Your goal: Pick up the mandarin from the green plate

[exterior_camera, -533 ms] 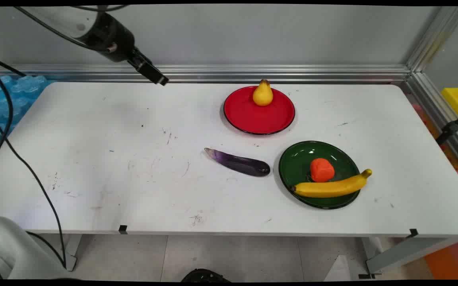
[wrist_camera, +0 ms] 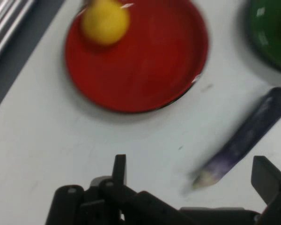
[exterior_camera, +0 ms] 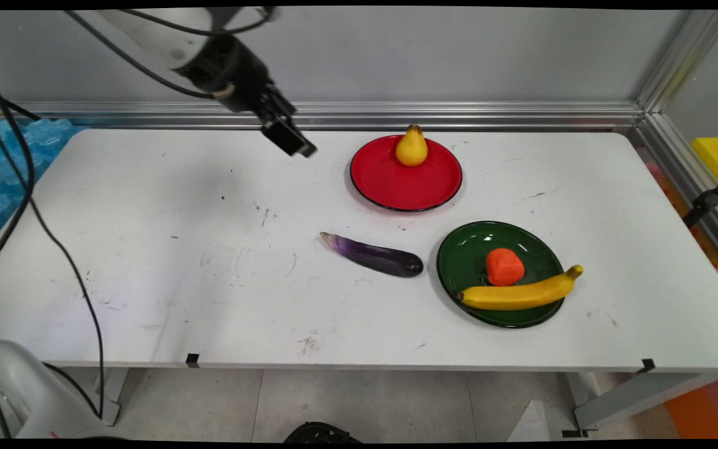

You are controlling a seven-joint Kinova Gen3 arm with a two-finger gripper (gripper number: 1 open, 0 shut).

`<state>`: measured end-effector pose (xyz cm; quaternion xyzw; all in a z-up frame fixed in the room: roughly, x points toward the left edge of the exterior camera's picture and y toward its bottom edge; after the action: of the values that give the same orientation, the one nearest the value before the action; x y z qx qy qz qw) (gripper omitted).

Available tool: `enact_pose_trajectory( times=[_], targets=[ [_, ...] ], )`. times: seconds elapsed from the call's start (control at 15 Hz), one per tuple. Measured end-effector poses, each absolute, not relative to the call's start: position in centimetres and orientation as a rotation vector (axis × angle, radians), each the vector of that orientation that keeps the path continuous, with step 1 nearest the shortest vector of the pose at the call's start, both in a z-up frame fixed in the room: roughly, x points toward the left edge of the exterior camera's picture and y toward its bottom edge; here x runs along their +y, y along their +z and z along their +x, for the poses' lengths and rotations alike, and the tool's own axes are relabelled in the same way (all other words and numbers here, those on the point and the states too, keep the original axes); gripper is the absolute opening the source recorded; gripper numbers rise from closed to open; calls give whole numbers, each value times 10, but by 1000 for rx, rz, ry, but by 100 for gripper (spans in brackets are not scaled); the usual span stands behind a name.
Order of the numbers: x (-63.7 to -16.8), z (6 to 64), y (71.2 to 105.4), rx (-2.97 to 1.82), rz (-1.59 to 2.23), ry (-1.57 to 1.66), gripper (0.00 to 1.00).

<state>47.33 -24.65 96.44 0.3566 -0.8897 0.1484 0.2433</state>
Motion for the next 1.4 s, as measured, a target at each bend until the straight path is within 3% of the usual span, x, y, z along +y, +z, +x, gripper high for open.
enact_pose_trajectory(
  times=[0.67,1.4],
  targets=[
    [-273,379,954,-2518,633,319,100],
    [-314,283,913,-2539,467,213,100]
  ],
)
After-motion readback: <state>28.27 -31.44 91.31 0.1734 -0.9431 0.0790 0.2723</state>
